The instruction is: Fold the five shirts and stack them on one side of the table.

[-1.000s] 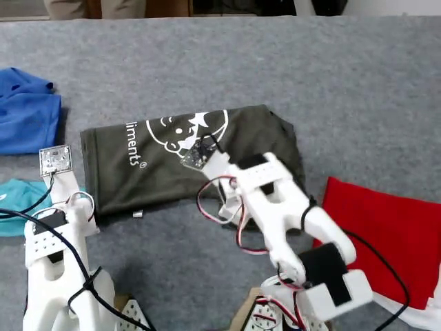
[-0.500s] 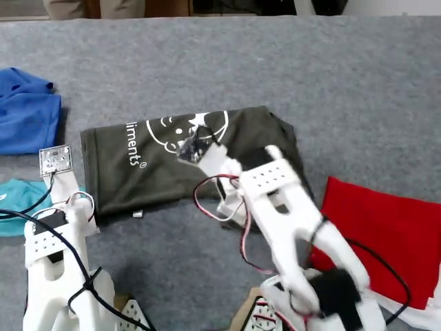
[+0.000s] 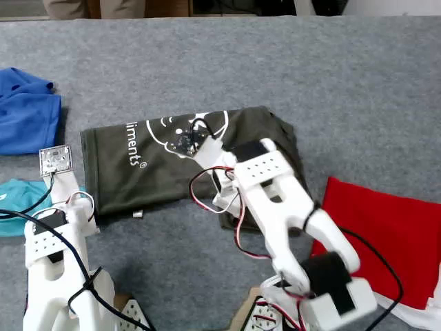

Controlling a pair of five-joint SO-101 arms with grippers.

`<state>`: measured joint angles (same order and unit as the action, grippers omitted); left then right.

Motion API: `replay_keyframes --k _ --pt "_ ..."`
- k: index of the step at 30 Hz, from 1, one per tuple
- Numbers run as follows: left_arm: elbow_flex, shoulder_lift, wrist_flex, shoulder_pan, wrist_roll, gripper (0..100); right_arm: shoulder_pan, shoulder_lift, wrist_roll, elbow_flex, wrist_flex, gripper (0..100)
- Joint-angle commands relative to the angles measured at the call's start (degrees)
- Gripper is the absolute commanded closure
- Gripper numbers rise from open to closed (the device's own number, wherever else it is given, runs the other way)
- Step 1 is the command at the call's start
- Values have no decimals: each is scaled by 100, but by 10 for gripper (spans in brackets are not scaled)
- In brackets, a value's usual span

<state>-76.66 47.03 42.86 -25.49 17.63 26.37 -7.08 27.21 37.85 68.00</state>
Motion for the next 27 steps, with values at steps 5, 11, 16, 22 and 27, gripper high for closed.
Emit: replay_keyframes --k 5,11,16,22,27 --pt "9 92 -70 -44 18 981 426 303 35 338 -299 994" --pt "70 101 -44 62 18 981 998 -505 -158 514 -193 994" --pt "747 101 686 9 9 981 286 -1253 167 66 519 994" --pt "2479 40 1662 53 -229 981 -1279 -1560 993 -1051 774 994" --pt "3130 -127 1371 580 -457 981 -2079 -242 1213 -1815 158 994"
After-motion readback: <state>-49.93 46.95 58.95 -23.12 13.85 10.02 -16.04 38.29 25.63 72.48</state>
